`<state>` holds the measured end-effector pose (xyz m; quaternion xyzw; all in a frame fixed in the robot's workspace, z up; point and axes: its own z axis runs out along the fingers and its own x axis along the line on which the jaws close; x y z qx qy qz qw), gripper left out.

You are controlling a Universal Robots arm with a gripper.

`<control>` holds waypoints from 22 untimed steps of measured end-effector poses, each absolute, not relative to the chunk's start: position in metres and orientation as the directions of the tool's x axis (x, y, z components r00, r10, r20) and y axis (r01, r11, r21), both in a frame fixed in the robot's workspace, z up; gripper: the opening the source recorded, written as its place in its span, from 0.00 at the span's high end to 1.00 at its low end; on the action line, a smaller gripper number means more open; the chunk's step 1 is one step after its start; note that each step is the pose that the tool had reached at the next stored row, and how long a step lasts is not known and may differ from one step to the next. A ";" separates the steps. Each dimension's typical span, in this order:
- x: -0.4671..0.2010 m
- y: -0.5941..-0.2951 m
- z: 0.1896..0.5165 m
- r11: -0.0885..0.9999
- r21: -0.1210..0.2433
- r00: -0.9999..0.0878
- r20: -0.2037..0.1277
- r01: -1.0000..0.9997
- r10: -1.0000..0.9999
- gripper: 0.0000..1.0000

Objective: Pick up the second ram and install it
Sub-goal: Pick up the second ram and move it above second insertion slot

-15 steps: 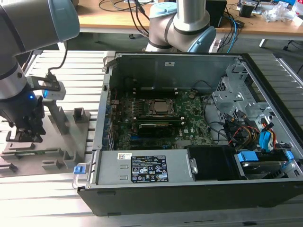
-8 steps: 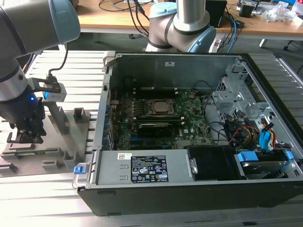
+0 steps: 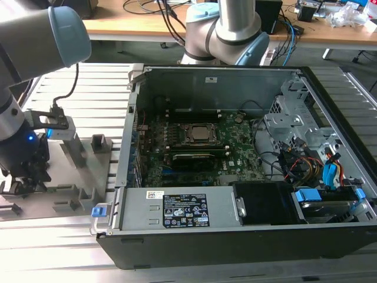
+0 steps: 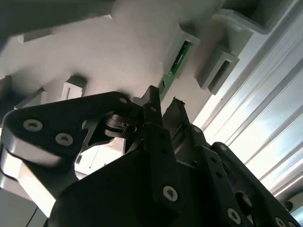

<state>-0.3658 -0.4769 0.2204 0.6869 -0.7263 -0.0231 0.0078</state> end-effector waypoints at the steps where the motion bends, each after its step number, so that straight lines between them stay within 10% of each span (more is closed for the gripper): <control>1: -0.369 -0.477 0.219 0.054 0.044 -0.055 -0.020 -0.998 -0.998 0.70; 22: -0.378 -0.477 0.202 0.045 0.044 -0.046 -0.020 -0.998 -0.999 0.86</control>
